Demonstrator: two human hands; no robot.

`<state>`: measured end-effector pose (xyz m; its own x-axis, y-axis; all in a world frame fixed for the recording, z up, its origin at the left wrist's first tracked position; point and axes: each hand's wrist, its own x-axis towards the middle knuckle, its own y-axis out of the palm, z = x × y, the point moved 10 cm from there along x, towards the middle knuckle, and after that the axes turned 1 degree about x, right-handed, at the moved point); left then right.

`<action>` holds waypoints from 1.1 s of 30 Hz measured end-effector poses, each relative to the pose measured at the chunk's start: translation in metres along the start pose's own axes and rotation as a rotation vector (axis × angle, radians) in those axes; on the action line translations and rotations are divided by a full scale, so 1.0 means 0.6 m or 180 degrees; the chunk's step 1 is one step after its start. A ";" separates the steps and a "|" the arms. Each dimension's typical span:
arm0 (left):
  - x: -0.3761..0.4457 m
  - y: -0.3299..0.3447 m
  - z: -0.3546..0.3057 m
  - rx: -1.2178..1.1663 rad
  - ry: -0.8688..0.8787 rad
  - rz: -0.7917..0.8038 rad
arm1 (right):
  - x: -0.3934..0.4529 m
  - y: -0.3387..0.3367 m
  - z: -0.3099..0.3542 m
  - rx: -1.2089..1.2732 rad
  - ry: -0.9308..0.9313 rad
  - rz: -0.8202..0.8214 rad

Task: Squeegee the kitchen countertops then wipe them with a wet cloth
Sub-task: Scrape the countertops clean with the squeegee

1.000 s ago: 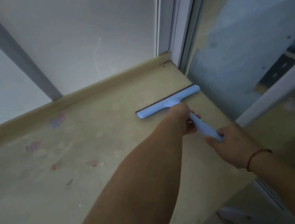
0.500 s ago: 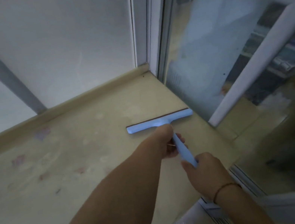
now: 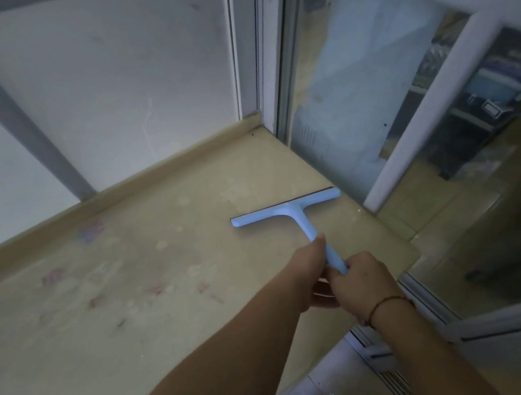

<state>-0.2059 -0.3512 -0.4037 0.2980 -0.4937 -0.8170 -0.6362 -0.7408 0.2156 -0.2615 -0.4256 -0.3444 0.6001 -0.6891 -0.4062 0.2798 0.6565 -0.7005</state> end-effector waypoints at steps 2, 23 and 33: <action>-0.014 0.003 0.021 -0.0227 -0.0171 0.0189 | -0.013 0.007 0.003 0.0062 0.0089 -0.0016; -0.083 -0.119 0.093 0.0188 -0.0748 -0.0157 | -0.066 0.072 0.023 0.0759 0.0084 -0.0130; -0.095 -0.162 0.111 0.0628 -0.0818 -0.0323 | -0.001 0.177 0.042 0.2082 0.0753 0.0455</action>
<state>-0.2084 -0.2209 -0.4137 0.1937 -0.2724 -0.9425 -0.7454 -0.6655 0.0391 -0.2133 -0.3476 -0.4040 0.5063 -0.5820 -0.6363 0.6477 0.7438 -0.1649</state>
